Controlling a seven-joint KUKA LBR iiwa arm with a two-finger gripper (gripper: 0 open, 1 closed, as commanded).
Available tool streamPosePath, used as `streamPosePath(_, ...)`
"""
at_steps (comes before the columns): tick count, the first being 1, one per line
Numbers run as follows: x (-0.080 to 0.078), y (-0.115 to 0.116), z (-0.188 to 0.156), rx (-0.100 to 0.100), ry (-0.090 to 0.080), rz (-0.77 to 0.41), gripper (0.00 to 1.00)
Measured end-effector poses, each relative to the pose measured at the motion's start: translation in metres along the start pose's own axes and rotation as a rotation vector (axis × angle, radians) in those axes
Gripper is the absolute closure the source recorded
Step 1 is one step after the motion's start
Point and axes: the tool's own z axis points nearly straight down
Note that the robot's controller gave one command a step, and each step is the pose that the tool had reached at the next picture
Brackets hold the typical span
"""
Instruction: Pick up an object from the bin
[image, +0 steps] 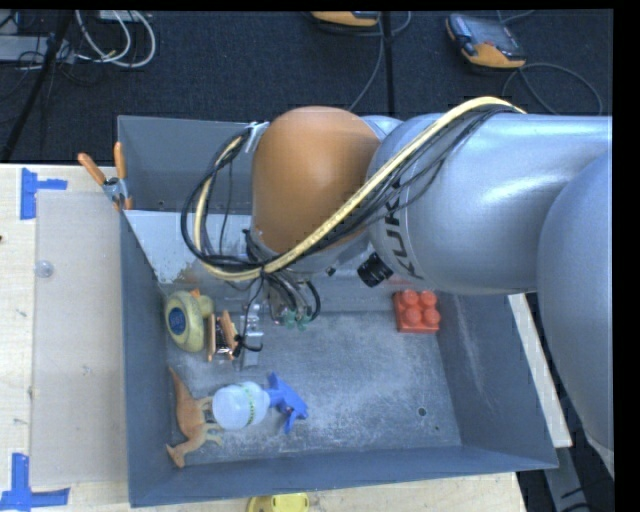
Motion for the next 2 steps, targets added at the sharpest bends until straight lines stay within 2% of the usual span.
streamPosePath(1, 0.001, -0.001, -0.001, 0.0, 0.0, 0.001, 0.0)
streamPosePath(2, 0.004, -0.005, -0.016, -0.001, -0.001, -0.054, 0.0)
